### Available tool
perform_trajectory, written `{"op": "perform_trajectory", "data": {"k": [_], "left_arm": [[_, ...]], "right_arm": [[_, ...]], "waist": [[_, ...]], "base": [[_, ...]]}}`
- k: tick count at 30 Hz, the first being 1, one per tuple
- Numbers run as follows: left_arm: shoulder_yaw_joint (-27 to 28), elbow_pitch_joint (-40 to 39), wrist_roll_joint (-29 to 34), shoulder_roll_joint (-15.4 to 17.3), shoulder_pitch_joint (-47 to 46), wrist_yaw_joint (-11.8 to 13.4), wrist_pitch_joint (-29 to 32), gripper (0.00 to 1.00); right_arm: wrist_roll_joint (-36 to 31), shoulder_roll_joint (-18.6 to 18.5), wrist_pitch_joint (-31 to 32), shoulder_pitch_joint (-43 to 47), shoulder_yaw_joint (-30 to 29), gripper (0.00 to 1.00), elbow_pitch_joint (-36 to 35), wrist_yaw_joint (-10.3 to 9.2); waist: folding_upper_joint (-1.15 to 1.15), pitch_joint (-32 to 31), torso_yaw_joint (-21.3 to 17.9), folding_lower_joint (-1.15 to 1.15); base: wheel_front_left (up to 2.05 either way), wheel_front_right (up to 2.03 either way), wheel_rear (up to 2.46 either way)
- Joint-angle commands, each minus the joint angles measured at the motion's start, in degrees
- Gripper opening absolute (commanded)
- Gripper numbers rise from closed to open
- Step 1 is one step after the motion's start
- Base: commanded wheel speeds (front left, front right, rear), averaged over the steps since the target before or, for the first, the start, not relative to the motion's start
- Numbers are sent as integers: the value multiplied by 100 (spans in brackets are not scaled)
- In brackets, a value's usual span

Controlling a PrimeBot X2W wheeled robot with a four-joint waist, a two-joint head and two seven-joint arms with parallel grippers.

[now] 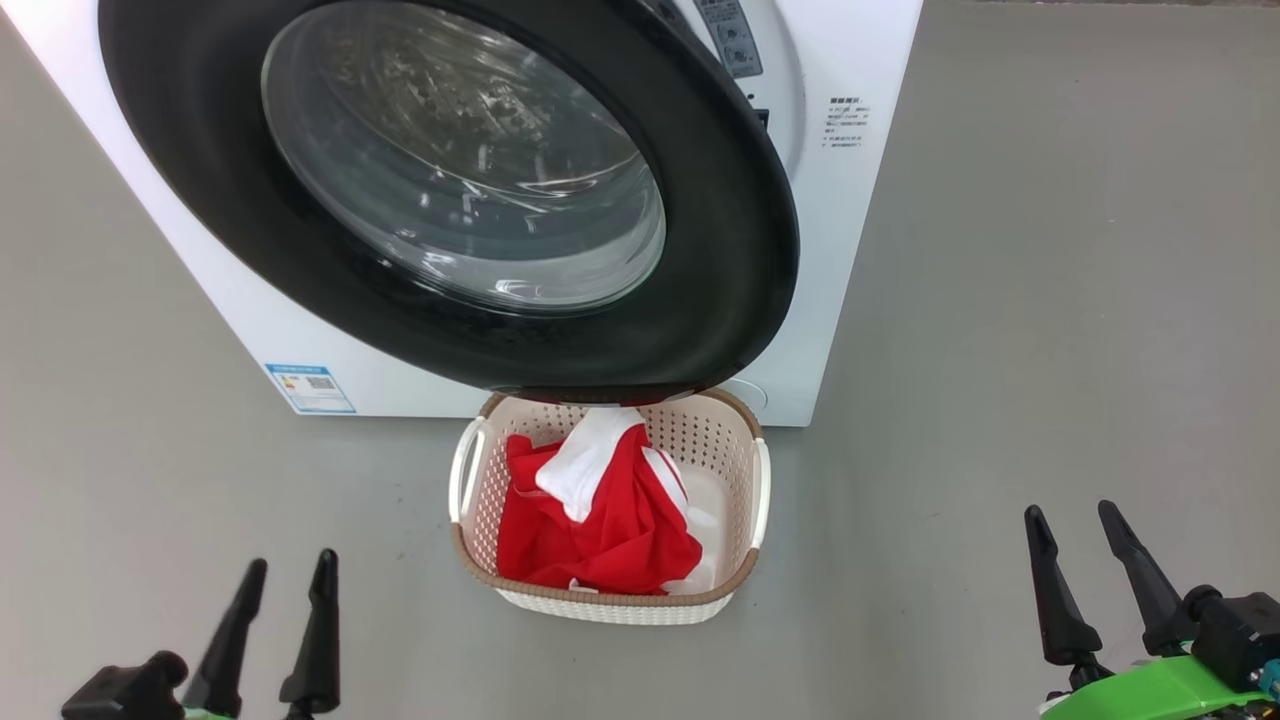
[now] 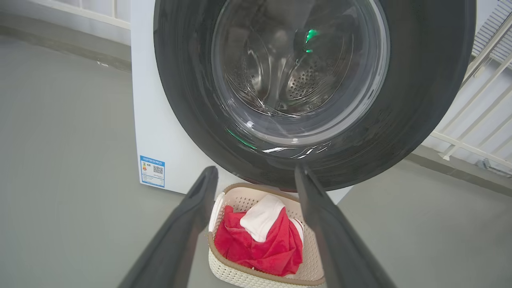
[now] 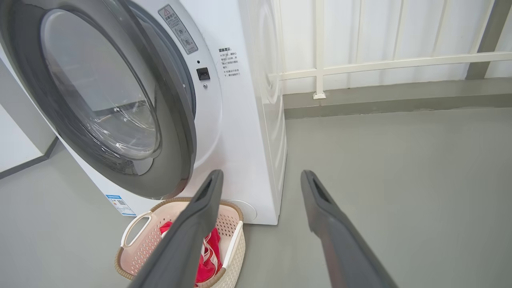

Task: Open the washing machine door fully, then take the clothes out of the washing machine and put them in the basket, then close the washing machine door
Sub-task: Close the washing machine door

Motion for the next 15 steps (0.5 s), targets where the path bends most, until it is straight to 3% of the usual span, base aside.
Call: {"op": "perform_trajectory", "data": {"k": [1,8,15], "left_arm": [[328,-222,319,32,-26,-32,-70,100],[744,-649,1558,-313,207,-32,-70,100],[787,-629,1800,-468,346,-32,-70,100]], "right_arm": [[18,-93,-37,-57,83,100,-158,36],[33,-68,-37,-27,5,100,-174,36],[32,-37,-37,26,-20,100,-162,36]], "waist": [[0,-6,6,0],[0,-23,9,0],[0,-26,-8,0]], "base": [[0,0,0],[0,0,0],[0,0,0]]}}
